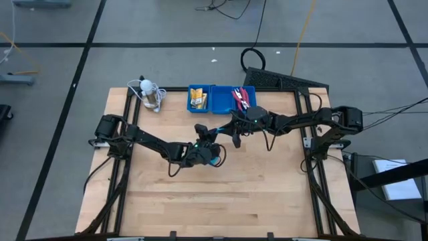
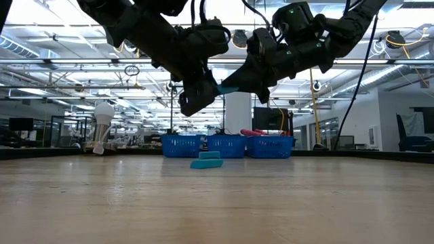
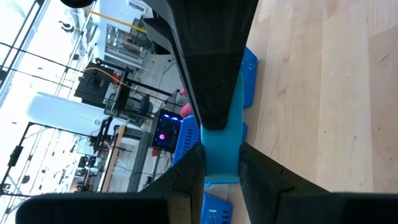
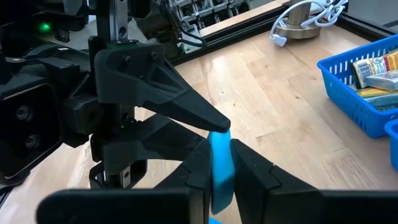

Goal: Pick & Place School Supplies
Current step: Put the blue eraser into the middle blue bin

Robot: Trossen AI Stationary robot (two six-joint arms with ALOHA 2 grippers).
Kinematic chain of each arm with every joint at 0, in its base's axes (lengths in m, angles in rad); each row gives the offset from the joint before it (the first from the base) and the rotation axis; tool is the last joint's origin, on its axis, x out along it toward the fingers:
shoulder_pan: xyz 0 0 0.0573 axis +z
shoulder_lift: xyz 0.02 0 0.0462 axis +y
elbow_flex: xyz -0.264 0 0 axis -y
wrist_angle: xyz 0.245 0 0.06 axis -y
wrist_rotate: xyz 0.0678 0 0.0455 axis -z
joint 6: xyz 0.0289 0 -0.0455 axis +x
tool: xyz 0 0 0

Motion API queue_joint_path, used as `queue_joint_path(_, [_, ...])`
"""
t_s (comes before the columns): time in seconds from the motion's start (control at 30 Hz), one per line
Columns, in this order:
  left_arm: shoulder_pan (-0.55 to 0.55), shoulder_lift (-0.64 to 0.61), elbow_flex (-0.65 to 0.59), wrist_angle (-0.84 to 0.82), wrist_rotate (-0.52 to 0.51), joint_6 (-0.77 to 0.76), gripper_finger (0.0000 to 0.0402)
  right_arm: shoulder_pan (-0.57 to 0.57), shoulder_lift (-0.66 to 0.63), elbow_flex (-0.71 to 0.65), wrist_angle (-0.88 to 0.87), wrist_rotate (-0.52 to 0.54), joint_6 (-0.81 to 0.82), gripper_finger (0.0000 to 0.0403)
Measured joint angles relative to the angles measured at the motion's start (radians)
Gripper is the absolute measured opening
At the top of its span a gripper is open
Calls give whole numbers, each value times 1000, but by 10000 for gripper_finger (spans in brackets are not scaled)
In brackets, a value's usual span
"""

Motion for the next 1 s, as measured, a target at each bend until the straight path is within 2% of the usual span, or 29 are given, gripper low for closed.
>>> queue_joint_path(0.2, [0,0,0,0,1,-5,85,0,0,0,-4,-2,-16,28])
queue_joint_path(0.37, [0,0,0,6,14,-74,93,0,0,0,-9,-4,-19,28])
queue_joint_path(0.47, [2,0,-2,10,49,-103,125,2,0,0,-14,-12,-20,28])
queue_joint_path(0.6, [2,0,-1,31,98,-184,192,2,0,0,-30,-22,-27,28])
queue_joint_path(0.67, [3,-20,-1,23,159,-246,224,-1,1,0,-42,-20,-34,28])
queue_joint_path(0.8, [27,-95,0,-22,366,-398,273,-10,2,0,-47,-10,-35,28])
queue_joint_path(0.93, [82,-189,0,-122,548,-519,297,-27,2,0,-51,7,-42,28])
queue_joint_path(1.0, [115,-223,0,-153,631,-553,303,-36,1,0,-53,60,-45,28])
